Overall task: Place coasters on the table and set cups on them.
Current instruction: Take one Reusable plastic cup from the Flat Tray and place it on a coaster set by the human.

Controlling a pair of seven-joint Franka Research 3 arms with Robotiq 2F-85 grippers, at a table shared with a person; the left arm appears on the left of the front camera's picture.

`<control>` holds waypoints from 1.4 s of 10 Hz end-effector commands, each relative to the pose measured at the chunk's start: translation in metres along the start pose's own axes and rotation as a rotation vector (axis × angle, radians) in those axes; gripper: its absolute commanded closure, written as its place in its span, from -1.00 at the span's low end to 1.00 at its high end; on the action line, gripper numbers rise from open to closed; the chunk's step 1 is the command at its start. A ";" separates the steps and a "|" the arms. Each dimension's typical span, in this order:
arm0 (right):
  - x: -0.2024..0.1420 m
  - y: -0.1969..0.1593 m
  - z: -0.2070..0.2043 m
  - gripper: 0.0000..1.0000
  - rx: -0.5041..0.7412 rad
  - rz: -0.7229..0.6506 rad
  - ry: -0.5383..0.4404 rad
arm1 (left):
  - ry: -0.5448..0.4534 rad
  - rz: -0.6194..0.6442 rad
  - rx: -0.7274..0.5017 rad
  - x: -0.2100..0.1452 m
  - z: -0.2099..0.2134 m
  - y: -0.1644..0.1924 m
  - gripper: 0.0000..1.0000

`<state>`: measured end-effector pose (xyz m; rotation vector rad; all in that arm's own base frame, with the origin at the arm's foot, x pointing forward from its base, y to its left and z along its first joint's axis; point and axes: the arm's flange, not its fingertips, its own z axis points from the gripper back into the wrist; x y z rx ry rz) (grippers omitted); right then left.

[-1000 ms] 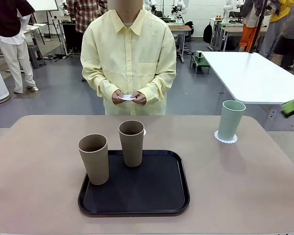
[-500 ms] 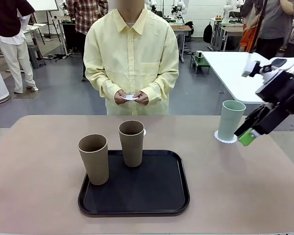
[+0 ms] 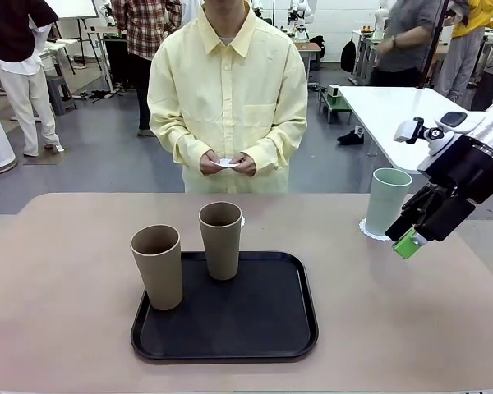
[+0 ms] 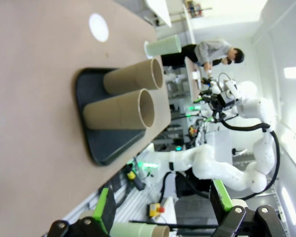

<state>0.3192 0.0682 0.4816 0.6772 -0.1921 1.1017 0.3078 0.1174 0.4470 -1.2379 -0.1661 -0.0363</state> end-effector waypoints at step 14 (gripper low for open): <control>0.091 -0.069 -0.122 -1.00 -0.169 0.438 -0.419 | -0.008 -0.005 -0.012 0.001 0.001 -0.001 -1.00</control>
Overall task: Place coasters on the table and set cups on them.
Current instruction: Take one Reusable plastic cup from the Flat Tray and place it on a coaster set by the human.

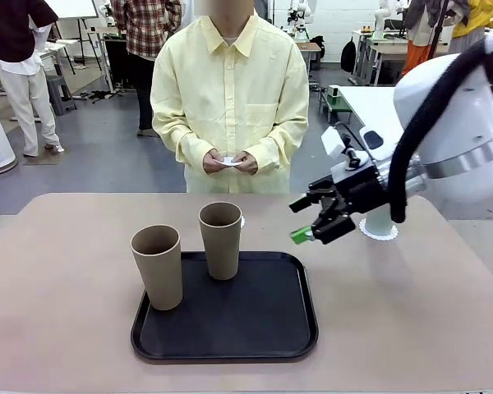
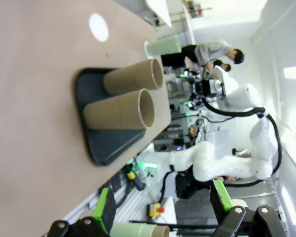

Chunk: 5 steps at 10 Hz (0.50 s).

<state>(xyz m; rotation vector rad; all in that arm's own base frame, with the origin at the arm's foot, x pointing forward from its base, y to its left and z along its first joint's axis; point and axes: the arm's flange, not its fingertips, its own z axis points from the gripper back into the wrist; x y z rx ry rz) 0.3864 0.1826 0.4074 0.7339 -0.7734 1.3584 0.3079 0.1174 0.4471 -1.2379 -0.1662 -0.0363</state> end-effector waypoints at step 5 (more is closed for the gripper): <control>0.003 -0.010 -0.014 -1.00 -0.008 -0.036 -0.029 | -0.008 -0.005 -0.012 0.001 0.001 -0.001 -1.00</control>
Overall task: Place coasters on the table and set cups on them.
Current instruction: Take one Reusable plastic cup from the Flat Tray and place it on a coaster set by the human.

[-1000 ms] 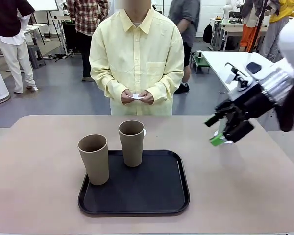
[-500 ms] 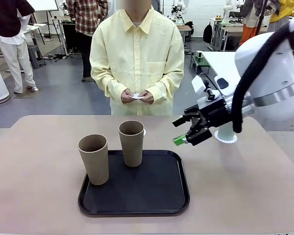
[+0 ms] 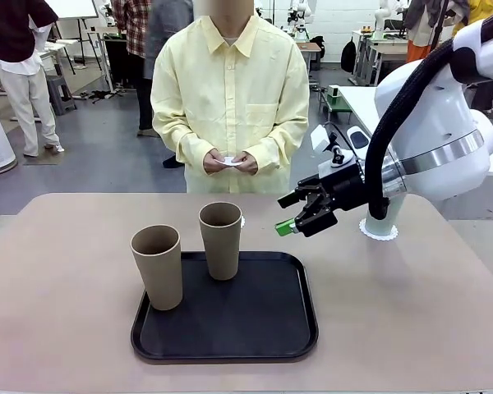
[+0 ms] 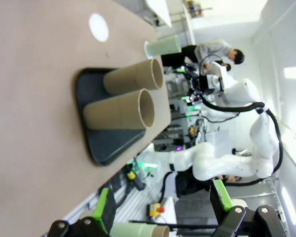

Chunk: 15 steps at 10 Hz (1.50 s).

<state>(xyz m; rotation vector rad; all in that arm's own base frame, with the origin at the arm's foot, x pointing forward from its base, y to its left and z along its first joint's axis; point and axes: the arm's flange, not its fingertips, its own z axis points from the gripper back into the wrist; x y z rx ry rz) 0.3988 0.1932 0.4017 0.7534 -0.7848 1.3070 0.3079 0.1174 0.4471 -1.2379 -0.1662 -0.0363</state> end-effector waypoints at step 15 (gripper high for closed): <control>-0.090 -0.080 -0.057 -1.00 0.154 0.023 -0.294 | -0.008 -0.005 -0.012 0.001 0.001 -0.001 -1.00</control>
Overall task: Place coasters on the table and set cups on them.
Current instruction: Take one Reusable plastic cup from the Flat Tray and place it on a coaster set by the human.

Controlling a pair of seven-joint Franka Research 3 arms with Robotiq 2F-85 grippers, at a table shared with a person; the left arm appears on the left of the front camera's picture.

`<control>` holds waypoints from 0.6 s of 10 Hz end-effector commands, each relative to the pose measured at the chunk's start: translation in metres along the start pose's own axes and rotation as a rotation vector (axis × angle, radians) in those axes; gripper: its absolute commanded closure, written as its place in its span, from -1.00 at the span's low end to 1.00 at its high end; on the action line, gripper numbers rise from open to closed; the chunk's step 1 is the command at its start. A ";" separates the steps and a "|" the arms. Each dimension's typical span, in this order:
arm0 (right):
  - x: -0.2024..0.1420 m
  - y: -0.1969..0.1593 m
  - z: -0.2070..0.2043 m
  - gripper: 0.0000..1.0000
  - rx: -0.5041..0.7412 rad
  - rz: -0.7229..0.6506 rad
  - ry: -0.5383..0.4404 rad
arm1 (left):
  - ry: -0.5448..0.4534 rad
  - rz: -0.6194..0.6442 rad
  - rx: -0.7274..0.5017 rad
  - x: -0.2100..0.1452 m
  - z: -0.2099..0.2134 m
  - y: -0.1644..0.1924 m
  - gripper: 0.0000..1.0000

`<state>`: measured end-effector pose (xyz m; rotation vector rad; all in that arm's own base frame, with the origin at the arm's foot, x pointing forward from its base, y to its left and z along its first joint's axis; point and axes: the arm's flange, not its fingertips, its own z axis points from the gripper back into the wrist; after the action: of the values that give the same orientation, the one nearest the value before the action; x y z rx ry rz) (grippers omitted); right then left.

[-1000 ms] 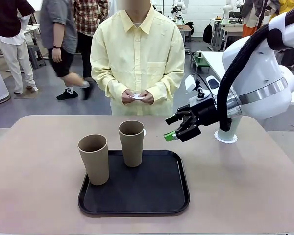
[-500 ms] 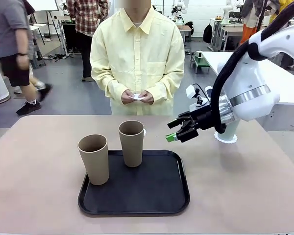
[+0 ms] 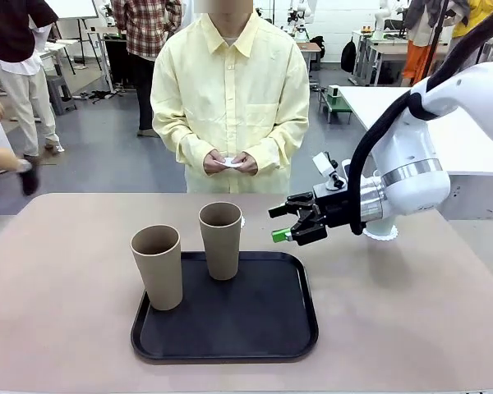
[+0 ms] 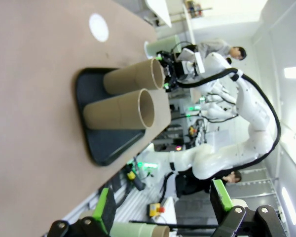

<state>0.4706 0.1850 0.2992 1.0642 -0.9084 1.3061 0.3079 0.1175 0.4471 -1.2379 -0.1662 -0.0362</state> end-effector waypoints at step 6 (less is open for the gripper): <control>-0.007 0.002 -0.005 -1.00 0.020 -0.005 -0.009 | -0.008 -0.005 -0.012 0.001 0.001 -0.001 -1.00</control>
<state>0.4666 0.1895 0.2912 1.0892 -0.8998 1.3143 0.3079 0.1175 0.4471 -1.2379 -0.1662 -0.0362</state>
